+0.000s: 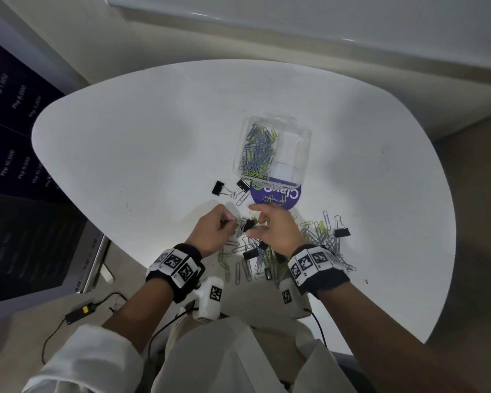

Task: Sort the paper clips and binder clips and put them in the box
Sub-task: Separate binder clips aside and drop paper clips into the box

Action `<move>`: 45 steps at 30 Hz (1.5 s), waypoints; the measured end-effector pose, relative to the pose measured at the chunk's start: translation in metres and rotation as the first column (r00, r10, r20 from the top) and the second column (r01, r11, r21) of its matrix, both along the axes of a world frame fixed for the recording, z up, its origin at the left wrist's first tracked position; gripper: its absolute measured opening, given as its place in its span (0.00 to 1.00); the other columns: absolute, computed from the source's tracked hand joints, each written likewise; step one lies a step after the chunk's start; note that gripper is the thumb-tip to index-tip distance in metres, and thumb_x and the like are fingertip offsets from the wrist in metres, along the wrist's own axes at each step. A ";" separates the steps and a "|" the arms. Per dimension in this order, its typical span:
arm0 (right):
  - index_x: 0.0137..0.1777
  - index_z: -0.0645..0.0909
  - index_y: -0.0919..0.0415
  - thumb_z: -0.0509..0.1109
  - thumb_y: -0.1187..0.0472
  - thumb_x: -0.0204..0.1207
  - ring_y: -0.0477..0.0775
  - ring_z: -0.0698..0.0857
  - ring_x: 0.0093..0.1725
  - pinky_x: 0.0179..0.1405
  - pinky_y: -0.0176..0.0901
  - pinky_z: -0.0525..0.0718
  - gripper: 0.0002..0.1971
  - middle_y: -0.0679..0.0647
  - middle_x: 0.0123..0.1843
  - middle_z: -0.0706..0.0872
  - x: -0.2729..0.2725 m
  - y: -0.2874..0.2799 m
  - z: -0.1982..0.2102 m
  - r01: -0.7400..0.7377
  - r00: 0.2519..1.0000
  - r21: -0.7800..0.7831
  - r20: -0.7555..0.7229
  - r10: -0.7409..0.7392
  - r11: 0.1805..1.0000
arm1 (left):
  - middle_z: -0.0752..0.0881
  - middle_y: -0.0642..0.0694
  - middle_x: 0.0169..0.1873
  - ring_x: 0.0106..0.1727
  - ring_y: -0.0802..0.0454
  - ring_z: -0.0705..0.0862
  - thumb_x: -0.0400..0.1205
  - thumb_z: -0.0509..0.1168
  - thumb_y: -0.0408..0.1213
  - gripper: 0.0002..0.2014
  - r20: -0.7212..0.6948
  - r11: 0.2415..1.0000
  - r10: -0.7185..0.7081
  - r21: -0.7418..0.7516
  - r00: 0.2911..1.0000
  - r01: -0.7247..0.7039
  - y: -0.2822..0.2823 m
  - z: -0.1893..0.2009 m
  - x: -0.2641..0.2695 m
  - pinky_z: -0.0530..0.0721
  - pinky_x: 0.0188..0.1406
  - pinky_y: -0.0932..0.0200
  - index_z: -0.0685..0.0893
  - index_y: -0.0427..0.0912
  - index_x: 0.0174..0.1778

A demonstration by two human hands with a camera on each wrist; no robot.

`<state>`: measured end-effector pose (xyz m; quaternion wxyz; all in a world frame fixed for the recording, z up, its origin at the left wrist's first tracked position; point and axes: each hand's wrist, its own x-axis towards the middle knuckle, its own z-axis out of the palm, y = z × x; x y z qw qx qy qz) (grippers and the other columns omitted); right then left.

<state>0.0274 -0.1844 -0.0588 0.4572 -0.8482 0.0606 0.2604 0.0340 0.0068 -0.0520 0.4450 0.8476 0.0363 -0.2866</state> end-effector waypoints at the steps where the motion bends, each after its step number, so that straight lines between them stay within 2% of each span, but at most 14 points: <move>1: 0.64 0.85 0.54 0.84 0.60 0.68 0.43 0.79 0.41 0.45 0.28 0.76 0.24 0.50 0.46 0.78 0.001 0.003 -0.001 -0.048 0.998 -0.036 0.034 0.049 0.998 | 0.86 0.51 0.36 0.37 0.56 0.82 0.82 0.66 0.35 0.03 -0.011 0.999 0.029 -0.031 1.000 -0.029 -0.001 -0.001 -0.001 0.78 0.39 0.62 0.78 0.41 0.45; 4: 0.52 0.89 0.60 0.82 0.61 0.70 0.42 0.78 0.39 0.40 0.25 0.73 0.11 0.52 0.45 0.79 0.002 0.007 -0.003 -0.063 0.993 -0.047 0.100 0.067 0.997 | 0.86 0.51 0.37 0.37 0.57 0.82 0.81 0.67 0.33 0.02 -0.001 0.993 0.099 -0.069 0.995 -0.098 -0.002 -0.003 -0.002 0.78 0.41 0.63 0.80 0.41 0.45; 8: 0.51 0.89 0.63 0.80 0.57 0.72 0.37 0.80 0.40 0.40 0.19 0.74 0.12 0.53 0.46 0.84 0.001 0.006 -0.002 0.003 0.997 -0.034 0.078 -0.001 0.999 | 0.87 0.52 0.37 0.35 0.61 0.82 0.80 0.68 0.34 0.01 0.067 0.990 0.142 -0.031 0.988 -0.140 -0.002 0.000 -0.003 0.75 0.36 0.75 0.83 0.42 0.45; 12: 0.48 0.86 0.60 0.77 0.56 0.76 0.41 0.83 0.38 0.39 0.26 0.76 0.08 0.51 0.42 0.88 -0.002 0.004 0.001 0.070 0.997 0.028 0.020 -0.070 0.997 | 0.87 0.55 0.38 0.36 0.66 0.82 0.81 0.66 0.33 0.04 0.043 0.984 0.170 -0.064 0.985 -0.167 -0.004 0.001 -0.004 0.76 0.38 0.75 0.86 0.45 0.49; 14: 0.46 0.85 0.59 0.75 0.54 0.77 0.44 0.84 0.38 0.39 0.28 0.77 0.08 0.52 0.42 0.90 -0.003 0.003 0.002 0.102 0.995 0.062 -0.013 -0.101 0.993 | 0.88 0.55 0.40 0.38 0.66 0.83 0.81 0.66 0.33 0.06 0.030 0.989 0.143 -0.053 0.989 -0.141 -0.006 0.003 -0.004 0.75 0.38 0.78 0.87 0.44 0.49; 17: 0.47 0.86 0.59 0.74 0.54 0.79 0.47 0.85 0.40 0.36 0.22 0.75 0.08 0.52 0.43 0.91 -0.003 0.004 0.006 0.118 0.992 0.092 -0.046 -0.114 0.989 | 0.88 0.50 0.43 0.42 0.59 0.84 0.78 0.67 0.31 0.08 -0.016 0.999 0.013 -0.037 1.000 -0.014 -0.009 0.008 -0.002 0.76 0.39 0.72 0.86 0.44 0.51; 19: 0.47 0.86 0.59 0.73 0.54 0.79 0.43 0.83 0.36 0.33 0.22 0.75 0.08 0.52 0.42 0.90 -0.002 0.005 0.009 0.123 0.991 0.093 -0.054 -0.118 0.988 | 0.87 0.51 0.42 0.41 0.62 0.82 0.79 0.68 0.34 0.05 0.003 0.999 -0.050 -0.014 0.999 0.050 -0.011 0.007 -0.003 0.73 0.38 0.74 0.86 0.44 0.50; 23: 0.43 0.84 0.62 0.73 0.58 0.77 0.43 0.79 0.31 0.31 0.27 0.75 0.06 0.55 0.37 0.87 0.000 0.002 0.010 0.166 0.985 0.085 -0.070 -0.161 0.982 | 0.85 0.53 0.36 0.36 0.68 0.79 0.81 0.68 0.39 0.04 0.049 0.999 -0.036 0.014 0.998 0.035 -0.011 0.001 -0.003 0.70 0.34 0.80 0.84 0.44 0.41; 30: 0.46 0.86 0.59 0.75 0.57 0.76 0.41 0.82 0.34 0.34 0.25 0.76 0.05 0.50 0.37 0.87 0.002 -0.010 0.007 0.128 0.992 -0.010 0.026 -0.128 0.992 | 0.86 0.53 0.41 0.39 0.68 0.80 0.83 0.65 0.35 0.05 0.095 0.996 -0.052 0.073 0.994 0.045 0.002 -0.002 -0.003 0.70 0.38 0.81 0.86 0.43 0.49; 33: 0.53 0.87 0.55 0.76 0.52 0.76 0.46 0.84 0.40 0.38 0.25 0.78 0.10 0.52 0.41 0.85 0.002 -0.014 0.005 0.069 0.997 -0.043 0.038 -0.067 0.997 | 0.83 0.50 0.46 0.43 0.57 0.79 0.82 0.61 0.30 0.10 0.142 0.985 -0.133 0.130 0.981 0.115 0.003 -0.003 -0.004 0.70 0.43 0.71 0.84 0.41 0.57; 36: 0.58 0.84 0.52 0.76 0.52 0.75 0.47 0.87 0.46 0.46 0.36 0.84 0.13 0.51 0.41 0.82 0.001 -0.020 0.007 0.090 0.995 -0.064 0.038 -0.088 0.994 | 0.82 0.48 0.40 0.39 0.53 0.77 0.82 0.58 0.30 0.08 0.122 0.991 -0.101 0.096 0.987 0.090 0.000 0.002 -0.006 0.72 0.41 0.62 0.80 0.39 0.54; 40: 0.54 0.82 0.56 0.76 0.60 0.74 0.34 0.82 0.37 0.37 0.22 0.77 0.10 0.52 0.43 0.79 -0.002 -0.033 0.009 0.071 0.995 -0.178 0.081 -0.057 0.982 | 0.79 0.47 0.35 0.37 0.52 0.75 0.85 0.55 0.34 0.07 -0.025 0.997 0.075 -0.010 0.997 -0.075 -0.002 0.007 -0.006 0.74 0.40 0.58 0.77 0.37 0.47; 43: 0.53 0.82 0.53 0.82 0.55 0.67 0.41 0.79 0.51 0.54 0.36 0.83 0.16 0.47 0.54 0.75 -0.009 -0.039 0.003 0.035 0.995 -0.252 0.097 -0.010 0.967 | 0.75 0.48 0.33 0.38 0.49 0.72 0.86 0.53 0.37 0.10 -0.114 0.988 0.141 -0.039 0.983 -0.147 -0.007 0.009 -0.005 0.71 0.41 0.52 0.71 0.42 0.38; 45: 0.54 0.82 0.52 0.83 0.52 0.67 0.48 0.77 0.59 0.60 0.42 0.81 0.18 0.47 0.58 0.74 -0.013 -0.039 0.000 0.032 0.997 -0.263 0.075 -0.013 0.964 | 0.73 0.50 0.33 0.38 0.50 0.72 0.86 0.54 0.38 0.11 -0.147 0.980 0.174 -0.069 0.974 -0.185 -0.010 0.009 -0.006 0.70 0.38 0.55 0.68 0.44 0.37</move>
